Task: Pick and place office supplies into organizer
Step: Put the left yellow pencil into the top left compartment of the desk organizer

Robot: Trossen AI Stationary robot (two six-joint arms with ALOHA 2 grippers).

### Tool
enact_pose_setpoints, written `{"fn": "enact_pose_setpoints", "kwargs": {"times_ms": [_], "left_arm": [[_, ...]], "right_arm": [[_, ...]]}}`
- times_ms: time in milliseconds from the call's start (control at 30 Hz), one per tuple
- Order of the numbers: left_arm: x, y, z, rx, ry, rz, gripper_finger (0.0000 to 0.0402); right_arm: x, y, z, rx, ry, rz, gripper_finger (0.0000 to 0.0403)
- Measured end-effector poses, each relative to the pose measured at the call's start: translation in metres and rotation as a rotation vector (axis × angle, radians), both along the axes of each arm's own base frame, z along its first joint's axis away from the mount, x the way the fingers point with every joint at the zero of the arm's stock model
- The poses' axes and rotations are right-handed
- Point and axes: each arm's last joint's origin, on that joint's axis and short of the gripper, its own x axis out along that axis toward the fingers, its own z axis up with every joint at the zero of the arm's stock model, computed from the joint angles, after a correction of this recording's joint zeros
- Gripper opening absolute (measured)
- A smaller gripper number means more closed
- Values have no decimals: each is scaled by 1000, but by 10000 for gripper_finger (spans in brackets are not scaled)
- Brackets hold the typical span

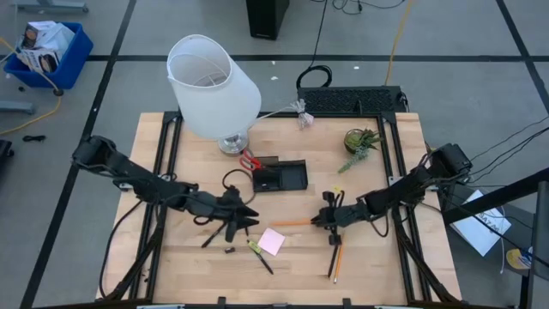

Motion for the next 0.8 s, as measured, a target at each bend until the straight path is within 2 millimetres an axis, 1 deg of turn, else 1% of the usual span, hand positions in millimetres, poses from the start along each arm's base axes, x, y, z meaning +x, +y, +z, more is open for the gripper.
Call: {"fn": "enact_pose_setpoints", "kwargs": {"times_ms": [100, 200, 233, 300, 367, 433, 500, 567, 633, 733, 800], "left_arm": [[17, -4, 16, 50, 62, -26, 152], [36, -9, 29, 102, 91, -73, 152], [43, -10, 31, 122, 113, -90, 152], [52, -9, 27, 166, 195, -108, 152], [66, -6, 24, 175, 236, -94, 152], [75, -3, 18, 175, 288, -91, 152], [87, -2, 13, 163, 300, -112, 152], [94, 1, 6, 168, 327, -118, 152], [104, 5, 5, 177, 319, -107, 152], [113, 11, 1, 187, 331, -92, 152], [118, 13, -3, 193, 334, -126, 152]], "right_arm": [[11, 6, 10, -16, -14, 26, 14], [19, 11, 20, -38, -39, 54, 14], [21, 12, 22, -47, -39, 61, 14], [25, 14, 26, -61, -34, 71, 13], [28, 15, 30, -69, -29, 74, 13], [30, 16, 32, -76, -34, 82, 13], [31, 17, 33, -77, -41, 88, 13], [30, 18, 33, -78, -44, 93, 13], [30, 18, 33, -80, -37, 93, 13], [30, 18, 33, -80, -35, 92, 13], [30, 18, 33, -77, -41, 91, 13]]}}
